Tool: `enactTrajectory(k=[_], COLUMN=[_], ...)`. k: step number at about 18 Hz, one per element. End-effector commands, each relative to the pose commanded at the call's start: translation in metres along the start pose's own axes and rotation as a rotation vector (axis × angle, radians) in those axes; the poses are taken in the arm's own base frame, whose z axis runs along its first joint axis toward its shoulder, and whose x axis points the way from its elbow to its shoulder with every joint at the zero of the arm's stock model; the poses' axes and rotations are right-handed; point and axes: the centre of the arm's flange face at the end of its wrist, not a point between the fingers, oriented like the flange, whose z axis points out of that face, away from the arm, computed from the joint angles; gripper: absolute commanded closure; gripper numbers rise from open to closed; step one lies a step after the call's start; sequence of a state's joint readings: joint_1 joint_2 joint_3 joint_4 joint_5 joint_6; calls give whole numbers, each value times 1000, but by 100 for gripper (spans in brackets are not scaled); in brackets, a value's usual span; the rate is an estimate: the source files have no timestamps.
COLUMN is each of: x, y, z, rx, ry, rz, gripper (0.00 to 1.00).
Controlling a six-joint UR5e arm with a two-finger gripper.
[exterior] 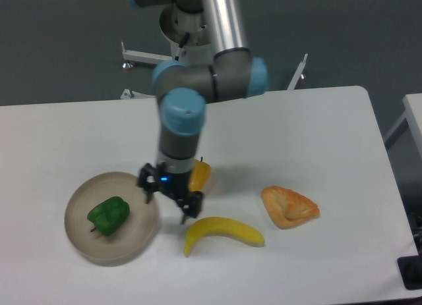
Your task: Place the green pepper on the plate
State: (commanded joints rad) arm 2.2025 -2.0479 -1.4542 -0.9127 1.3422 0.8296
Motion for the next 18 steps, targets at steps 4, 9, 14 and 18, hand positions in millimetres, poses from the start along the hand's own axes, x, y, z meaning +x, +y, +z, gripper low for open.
enactTrajectory(k=[4,9,14,18], x=[-61,-95,-116,-127], y=[41,64,70,78], z=[-19,-33,-38,-31], rx=[-19,-101,-209,-256], ry=[-61,-134,-174,-177], rz=[56,153,237,272], gripper=[0,0,0,0])
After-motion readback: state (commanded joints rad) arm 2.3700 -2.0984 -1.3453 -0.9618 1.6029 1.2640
